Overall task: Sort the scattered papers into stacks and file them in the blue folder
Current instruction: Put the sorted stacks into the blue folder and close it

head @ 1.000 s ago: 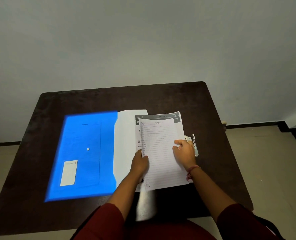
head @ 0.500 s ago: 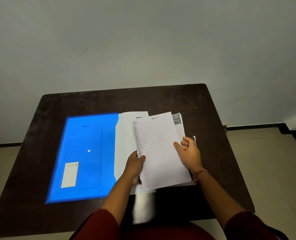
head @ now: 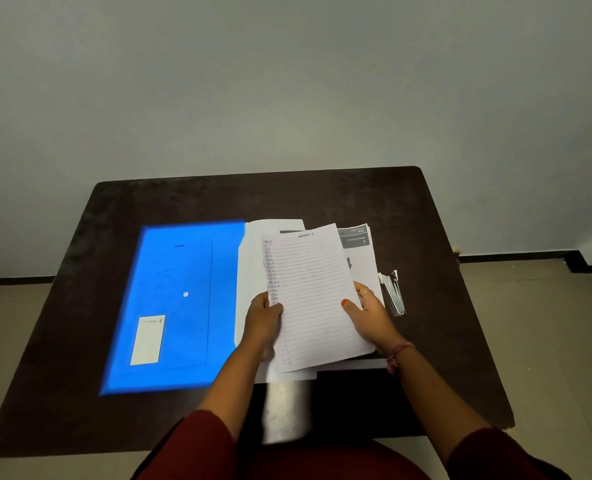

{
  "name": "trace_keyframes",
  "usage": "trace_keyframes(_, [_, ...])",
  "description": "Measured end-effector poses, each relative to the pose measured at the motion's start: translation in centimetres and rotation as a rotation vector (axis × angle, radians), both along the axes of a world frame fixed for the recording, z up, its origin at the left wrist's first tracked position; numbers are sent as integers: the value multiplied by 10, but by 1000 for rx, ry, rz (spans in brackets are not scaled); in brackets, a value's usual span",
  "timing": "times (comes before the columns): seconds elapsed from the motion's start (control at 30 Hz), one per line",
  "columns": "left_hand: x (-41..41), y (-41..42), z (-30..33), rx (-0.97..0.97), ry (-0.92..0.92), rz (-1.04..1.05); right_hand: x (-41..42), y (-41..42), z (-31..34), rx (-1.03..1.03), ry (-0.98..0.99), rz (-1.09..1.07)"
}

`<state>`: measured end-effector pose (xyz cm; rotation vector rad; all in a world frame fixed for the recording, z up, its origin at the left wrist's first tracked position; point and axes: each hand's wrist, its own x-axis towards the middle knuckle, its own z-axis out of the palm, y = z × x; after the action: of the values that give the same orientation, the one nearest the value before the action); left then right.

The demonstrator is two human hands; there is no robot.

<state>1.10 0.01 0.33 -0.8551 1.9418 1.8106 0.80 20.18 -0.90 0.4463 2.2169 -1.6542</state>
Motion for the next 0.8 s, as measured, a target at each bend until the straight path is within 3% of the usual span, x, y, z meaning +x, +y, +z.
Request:
trace_keyframes(0.17, [3,-42,-11,-507,86,-77,4,6,-10,-109,-50,-137])
trace_keyframes(0.3, [10,-63,-12,-817,-51,-94,8,10,-12,-105,-99,-133])
trace_keyframes(0.5, [24,-80,-27,-859,-297,-248,9,7,-12,-14,-91,-121])
trace_keyframes(0.8, [21,-85,-20,-894,-297,-314,7,5,-18,1,-57,-162])
